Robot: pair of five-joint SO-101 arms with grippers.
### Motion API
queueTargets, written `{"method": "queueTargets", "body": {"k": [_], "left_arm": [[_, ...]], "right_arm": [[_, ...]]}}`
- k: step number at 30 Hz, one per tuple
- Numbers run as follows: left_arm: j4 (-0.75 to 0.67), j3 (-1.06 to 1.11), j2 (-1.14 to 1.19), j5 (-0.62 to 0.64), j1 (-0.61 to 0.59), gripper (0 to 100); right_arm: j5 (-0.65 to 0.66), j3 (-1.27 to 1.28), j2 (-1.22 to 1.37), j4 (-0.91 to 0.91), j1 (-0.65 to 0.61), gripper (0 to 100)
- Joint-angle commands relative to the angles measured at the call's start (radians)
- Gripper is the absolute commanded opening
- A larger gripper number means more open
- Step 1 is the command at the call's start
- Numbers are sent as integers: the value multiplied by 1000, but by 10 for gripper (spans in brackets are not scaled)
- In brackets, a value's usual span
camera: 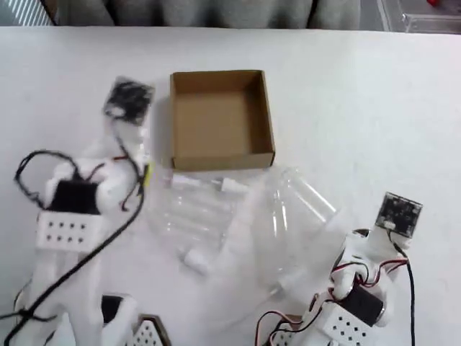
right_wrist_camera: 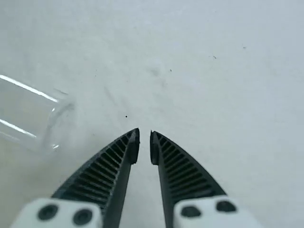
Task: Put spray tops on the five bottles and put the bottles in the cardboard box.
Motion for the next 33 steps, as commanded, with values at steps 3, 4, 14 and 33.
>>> {"method": "queueTargets", "body": {"k": [3, 4, 14, 33], "left_arm": [[-338, 281, -110, 192, -203, 23], [-370, 292, -110, 209, -225, 23], [-385, 295, -107, 253, -286, 24], [-400, 118, 277, 247, -306, 24]], "right_arm": [[364, 8, -8, -1, 21, 17], [405, 3, -10, -2, 10, 16], [427, -213, 19, 5, -157, 16], [545, -1040, 1176, 246, -605, 208]]}}
